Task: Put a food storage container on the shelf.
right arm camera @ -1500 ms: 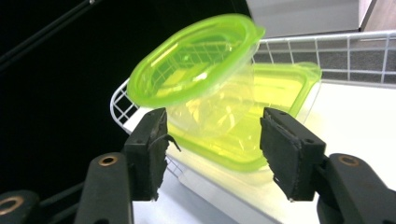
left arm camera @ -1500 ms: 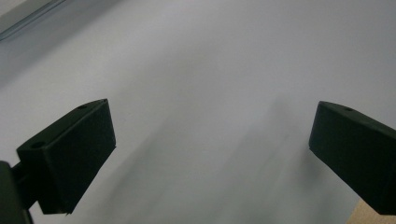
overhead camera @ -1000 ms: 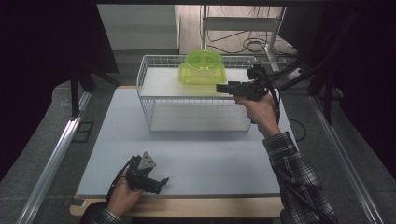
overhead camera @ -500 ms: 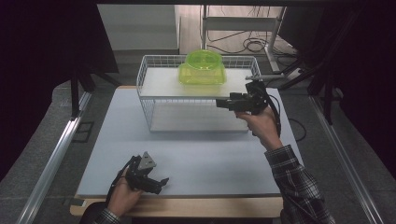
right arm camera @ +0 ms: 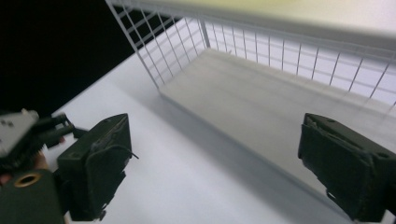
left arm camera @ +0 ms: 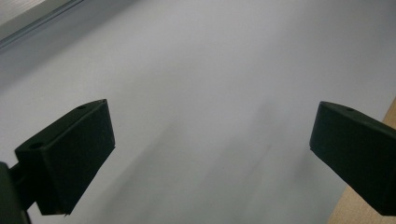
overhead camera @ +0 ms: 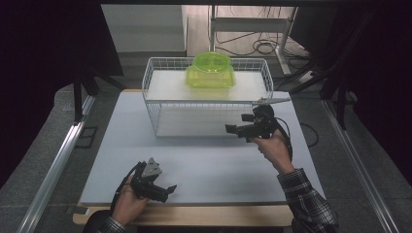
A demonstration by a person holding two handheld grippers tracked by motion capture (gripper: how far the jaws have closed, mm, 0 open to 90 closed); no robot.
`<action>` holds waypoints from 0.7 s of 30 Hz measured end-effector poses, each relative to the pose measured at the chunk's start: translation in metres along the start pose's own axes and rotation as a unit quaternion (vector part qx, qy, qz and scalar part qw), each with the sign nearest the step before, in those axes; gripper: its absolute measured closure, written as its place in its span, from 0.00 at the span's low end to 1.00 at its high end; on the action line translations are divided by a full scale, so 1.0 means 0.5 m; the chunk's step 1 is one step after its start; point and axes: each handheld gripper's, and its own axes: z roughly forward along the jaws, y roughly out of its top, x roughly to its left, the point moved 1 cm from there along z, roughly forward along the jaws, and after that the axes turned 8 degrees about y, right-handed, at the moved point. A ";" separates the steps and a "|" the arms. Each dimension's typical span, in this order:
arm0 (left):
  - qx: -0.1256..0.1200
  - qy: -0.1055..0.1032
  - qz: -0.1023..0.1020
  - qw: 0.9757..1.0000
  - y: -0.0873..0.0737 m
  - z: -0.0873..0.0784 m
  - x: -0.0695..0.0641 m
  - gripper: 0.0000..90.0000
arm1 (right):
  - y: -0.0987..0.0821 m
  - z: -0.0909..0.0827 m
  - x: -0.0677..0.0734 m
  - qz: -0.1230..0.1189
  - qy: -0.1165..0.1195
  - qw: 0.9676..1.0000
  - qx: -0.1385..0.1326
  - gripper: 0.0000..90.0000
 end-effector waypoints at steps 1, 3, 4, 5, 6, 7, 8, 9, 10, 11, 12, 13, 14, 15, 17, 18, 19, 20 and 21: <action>0.000 0.001 0.000 1.000 0.000 0.000 0.000 0.00 | -0.008 0.001 0.000 -0.001 -0.002 1.000 0.003 0.08; 0.001 0.001 0.000 1.000 0.000 0.000 0.000 0.00 | -0.023 0.004 -0.001 -0.004 -0.005 1.000 0.007 0.06; 0.001 0.001 0.000 1.000 0.000 0.001 0.000 0.00 | -0.030 0.005 -0.001 -0.005 -0.007 1.000 0.010 0.05; 0.001 0.002 0.000 1.000 0.000 0.001 0.001 0.00 | -0.037 0.005 -0.001 -0.005 -0.008 1.000 0.012 0.05; 0.001 0.002 0.000 1.000 -0.001 0.001 0.001 0.00 | -0.044 0.006 -0.001 -0.006 -0.009 1.000 0.013 0.05; 0.002 0.003 0.001 1.000 -0.001 0.001 0.001 0.00 | -0.051 0.006 -0.001 -0.007 -0.011 1.000 0.014 0.05; 0.002 0.004 0.002 1.000 -0.001 0.001 0.001 0.00 | -0.058 0.006 0.000 -0.006 -0.011 1.000 0.016 0.05; 0.003 0.004 0.002 1.000 -0.001 0.001 0.001 0.00 | -0.065 0.007 0.001 -0.008 -0.011 1.000 0.016 0.05; 0.003 0.004 0.002 1.000 -0.001 0.001 0.001 0.00 | -0.072 0.007 0.002 -0.007 -0.011 1.000 0.018 0.05; 0.003 0.005 0.003 1.000 -0.001 0.001 0.001 0.00 | -0.078 0.008 0.003 -0.007 -0.012 1.000 0.019 0.05; 0.003 0.005 0.004 1.000 -0.001 0.001 0.001 0.00 | -0.084 0.009 0.003 -0.009 -0.013 1.000 0.020 0.04; 0.003 0.005 0.004 1.000 -0.001 0.001 0.001 0.00 | -0.091 0.010 0.005 -0.012 -0.016 1.000 0.021 0.04; 0.003 0.005 0.004 1.000 -0.001 0.001 0.001 0.00 | -0.097 0.011 0.006 -0.014 -0.020 0.999 0.022 0.04; 0.003 0.005 0.004 1.000 -0.001 0.001 0.001 0.00 | -0.103 0.013 0.008 -0.017 -0.024 0.999 0.024 0.03; 0.003 0.005 0.003 1.000 -0.001 0.001 0.001 0.00 | -0.116 0.016 0.010 -0.022 -0.032 0.999 0.027 0.03; 0.003 0.005 0.004 1.000 -0.001 0.001 0.001 0.00 | -0.123 0.016 0.010 -0.028 -0.039 0.998 0.029 0.02; 0.003 0.005 0.004 1.000 -0.002 0.001 0.000 0.00 | -0.130 0.018 0.010 -0.031 -0.043 0.998 0.032 0.02; 0.004 0.005 0.005 1.000 -0.001 0.001 0.000 0.00 | -0.136 0.019 0.010 -0.034 -0.046 0.998 0.037 0.02; 0.004 0.005 0.005 1.000 -0.001 0.001 0.000 0.00 | -0.142 0.020 0.009 -0.036 -0.049 0.997 0.041 0.02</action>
